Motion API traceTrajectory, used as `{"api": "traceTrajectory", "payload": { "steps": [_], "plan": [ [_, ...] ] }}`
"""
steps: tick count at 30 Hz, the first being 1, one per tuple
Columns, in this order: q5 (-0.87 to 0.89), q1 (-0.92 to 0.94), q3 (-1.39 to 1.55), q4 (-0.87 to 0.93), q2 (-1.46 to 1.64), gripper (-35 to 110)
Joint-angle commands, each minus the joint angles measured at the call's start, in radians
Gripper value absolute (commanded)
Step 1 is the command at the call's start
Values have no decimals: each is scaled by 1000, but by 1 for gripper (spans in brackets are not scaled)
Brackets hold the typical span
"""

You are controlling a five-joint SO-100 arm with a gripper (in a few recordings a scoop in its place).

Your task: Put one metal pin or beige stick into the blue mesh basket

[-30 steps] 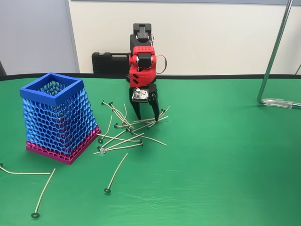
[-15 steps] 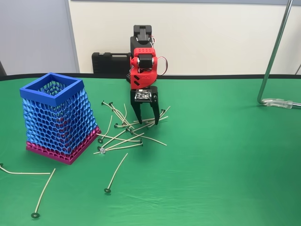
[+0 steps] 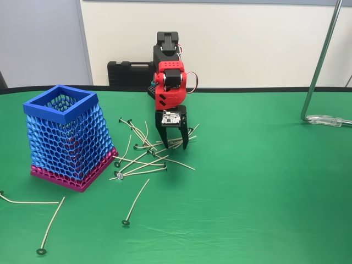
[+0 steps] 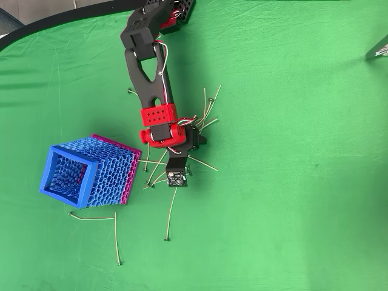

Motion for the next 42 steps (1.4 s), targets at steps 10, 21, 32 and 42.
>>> {"api": "traceTrajectory", "payload": {
  "steps": [10,21,32,42],
  "plan": [
    [9,5,-43,-14,-9,23],
    [20,6,-55,-14,-14,20],
    [28,2,-40,-14,-12,18],
    [31,-18,6,-14,3,17]
  ]
}}
